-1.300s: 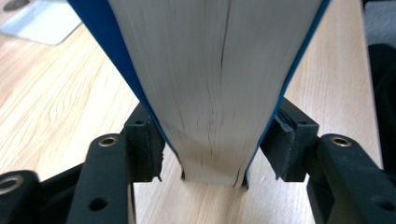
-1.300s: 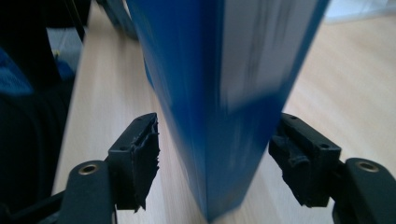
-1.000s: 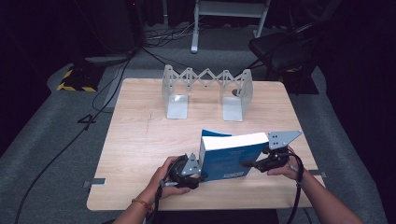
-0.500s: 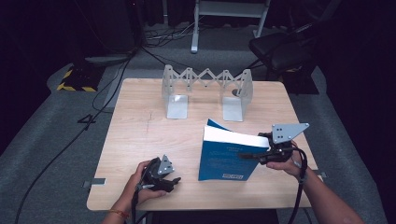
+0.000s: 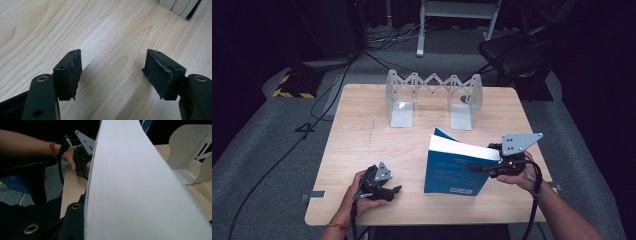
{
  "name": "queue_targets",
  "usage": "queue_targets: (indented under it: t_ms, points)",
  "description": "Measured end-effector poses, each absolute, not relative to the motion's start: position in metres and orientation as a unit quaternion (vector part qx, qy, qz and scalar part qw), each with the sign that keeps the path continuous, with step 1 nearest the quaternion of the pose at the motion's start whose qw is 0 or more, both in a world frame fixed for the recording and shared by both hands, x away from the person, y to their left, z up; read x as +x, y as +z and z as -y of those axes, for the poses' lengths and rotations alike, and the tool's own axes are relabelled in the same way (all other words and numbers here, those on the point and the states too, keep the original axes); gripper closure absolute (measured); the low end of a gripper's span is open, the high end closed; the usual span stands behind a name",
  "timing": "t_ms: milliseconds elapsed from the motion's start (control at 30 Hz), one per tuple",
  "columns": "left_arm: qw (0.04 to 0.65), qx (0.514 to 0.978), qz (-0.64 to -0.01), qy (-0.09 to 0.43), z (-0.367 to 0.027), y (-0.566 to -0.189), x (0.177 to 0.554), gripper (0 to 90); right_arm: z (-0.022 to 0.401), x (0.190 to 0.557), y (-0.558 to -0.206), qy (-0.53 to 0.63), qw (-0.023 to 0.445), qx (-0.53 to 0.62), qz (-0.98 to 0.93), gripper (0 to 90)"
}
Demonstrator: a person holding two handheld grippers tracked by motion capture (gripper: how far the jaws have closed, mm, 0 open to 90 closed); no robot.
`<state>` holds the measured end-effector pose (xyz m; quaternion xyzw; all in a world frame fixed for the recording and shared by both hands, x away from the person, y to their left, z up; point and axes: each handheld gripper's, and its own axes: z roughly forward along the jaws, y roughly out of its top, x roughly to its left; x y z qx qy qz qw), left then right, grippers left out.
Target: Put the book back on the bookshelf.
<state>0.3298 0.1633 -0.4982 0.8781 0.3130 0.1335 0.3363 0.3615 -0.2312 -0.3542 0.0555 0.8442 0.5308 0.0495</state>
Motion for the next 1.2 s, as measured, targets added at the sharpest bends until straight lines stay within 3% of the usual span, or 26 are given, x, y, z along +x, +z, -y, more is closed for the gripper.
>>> queue_targets:
  t_ms: [700,1200]
  points:
    - [0.360,0.870,-0.313,0.124,-0.166,-0.504,0.332,28.8,0.211,0.358,-0.315,0.399,0.022,0.037,-0.916,58.0]
    - [0.361,0.870,-0.312,0.124,-0.166,-0.504,0.333,27.5,0.207,0.357,-0.309,0.376,0.049,0.062,-0.923,61.1]
